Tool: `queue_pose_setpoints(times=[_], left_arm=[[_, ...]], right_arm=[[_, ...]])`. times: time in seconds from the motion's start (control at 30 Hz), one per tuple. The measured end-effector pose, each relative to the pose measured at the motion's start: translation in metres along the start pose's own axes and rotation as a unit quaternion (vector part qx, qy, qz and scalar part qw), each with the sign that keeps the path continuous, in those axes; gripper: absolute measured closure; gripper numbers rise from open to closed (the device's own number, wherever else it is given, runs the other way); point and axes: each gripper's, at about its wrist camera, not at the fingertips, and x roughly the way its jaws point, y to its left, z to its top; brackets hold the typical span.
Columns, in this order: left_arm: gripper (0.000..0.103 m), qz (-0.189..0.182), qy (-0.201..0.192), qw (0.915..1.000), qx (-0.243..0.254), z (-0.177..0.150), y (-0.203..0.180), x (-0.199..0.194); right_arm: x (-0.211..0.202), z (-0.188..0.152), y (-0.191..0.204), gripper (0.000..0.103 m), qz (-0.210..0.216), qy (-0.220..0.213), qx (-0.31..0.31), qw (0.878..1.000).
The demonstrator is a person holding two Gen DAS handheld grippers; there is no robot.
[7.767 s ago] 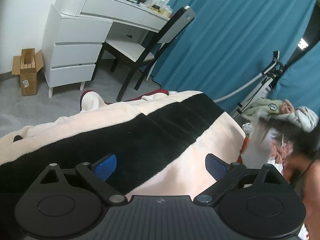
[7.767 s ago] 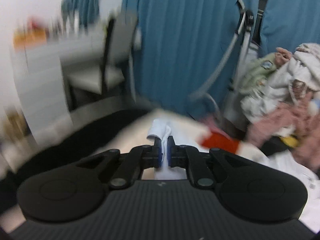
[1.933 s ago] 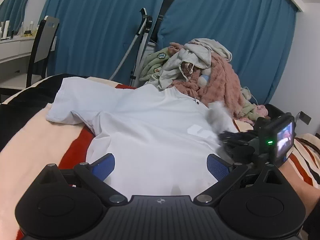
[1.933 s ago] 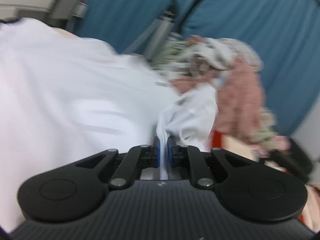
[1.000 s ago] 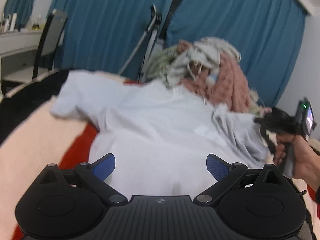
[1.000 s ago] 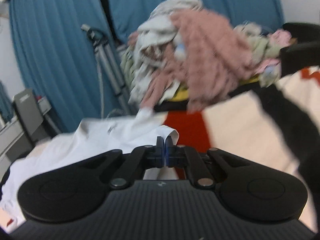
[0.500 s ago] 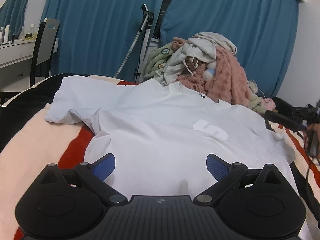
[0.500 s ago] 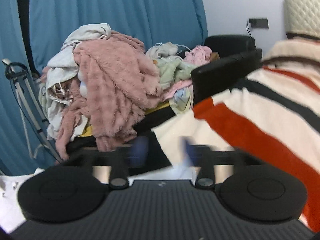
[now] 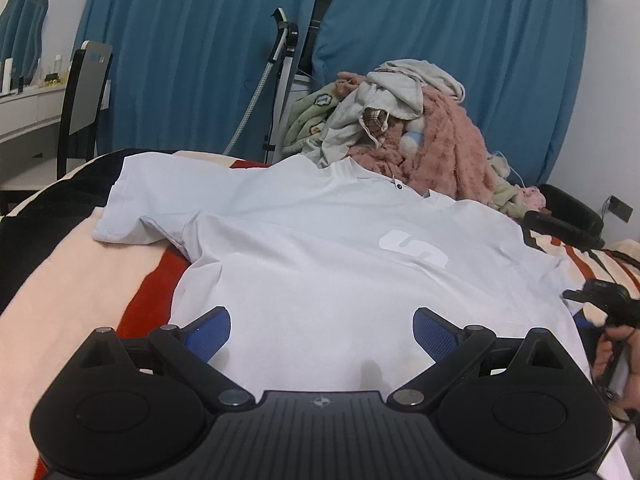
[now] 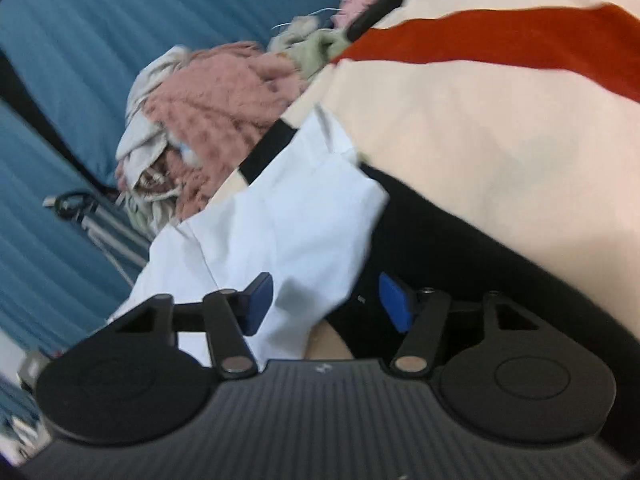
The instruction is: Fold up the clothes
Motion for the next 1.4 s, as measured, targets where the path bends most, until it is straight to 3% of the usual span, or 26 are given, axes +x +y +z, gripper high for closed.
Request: queue_pose_setpoints(times=[0.07, 0.23, 0.37, 0.43, 0.47, 0.53, 0.6, 0.63, 0.77, 0.9, 1.07, 1.23, 1.4], left_arm=[[0.004, 0.005, 0.003, 1.0, 0.003, -0.001, -0.001, 0.003], [0.004, 0.004, 0.013, 0.9999, 0.0, -0.001, -0.001, 0.012], [0.004, -0.003, 0.014, 0.9999, 0.0, 0.0, 0.0, 0.017], [0.004, -0.005, 0.013, 0.9999, 0.002, 0.001, -0.001, 0.017], [0.004, -0.006, 0.011, 0.9999, 0.004, 0.002, -0.001, 0.015], [0.004, -0.008, 0.005, 0.9999, 0.012, 0.002, -0.003, 0.011], [0.004, -0.013, 0.003, 0.9998, 0.014, 0.003, -0.003, 0.005], [0.004, -0.016, 0.004, 0.9998, 0.014, 0.004, -0.003, 0.002], [0.004, -0.05, 0.014, 0.9987, -0.005, 0.003, 0.002, -0.014], [0.004, -0.059, 0.027, 0.9979, -0.005, 0.001, 0.003, -0.03], [0.004, -0.088, 0.037, 0.9952, 0.021, -0.005, -0.006, -0.06], [0.007, -0.122, 0.068, 0.9888, 0.052, -0.025, -0.024, -0.092], [0.01, -0.175, 0.089, 0.9747, 0.107, -0.055, -0.069, -0.12]], right_arm=[[0.009, 0.005, 0.004, 0.096, -0.023, -0.005, -0.025, 0.999], [0.004, 0.025, 0.014, 0.099, -0.08, -0.047, -0.106, 0.99], [0.007, 0.036, 0.002, 0.096, -0.114, -0.021, -0.145, 0.983], [-0.004, 0.04, 0.002, 0.095, -0.103, -0.021, -0.143, 0.984], [-0.016, 0.039, 0.006, 0.093, -0.093, -0.021, -0.144, 0.985], [-0.046, 0.036, 0.018, 0.073, -0.075, -0.024, -0.154, 0.985], [-0.076, 0.032, 0.03, 0.016, -0.057, -0.026, -0.164, 0.985], [-0.091, 0.03, 0.036, 0.011, -0.048, -0.028, -0.169, 0.984], [-0.163, 0.015, 0.065, 0.014, -0.008, -0.034, -0.195, 0.98], [-0.258, -0.022, 0.1, 0.014, 0.029, -0.051, -0.238, 0.969], [-0.357, -0.08, 0.115, 0.014, 0.054, -0.085, -0.281, 0.954], [-0.404, -0.116, 0.103, 0.014, 0.074, -0.076, -0.29, 0.951], [-0.424, -0.11, 0.085, 0.014, 0.085, -0.097, -0.247, 0.96]])
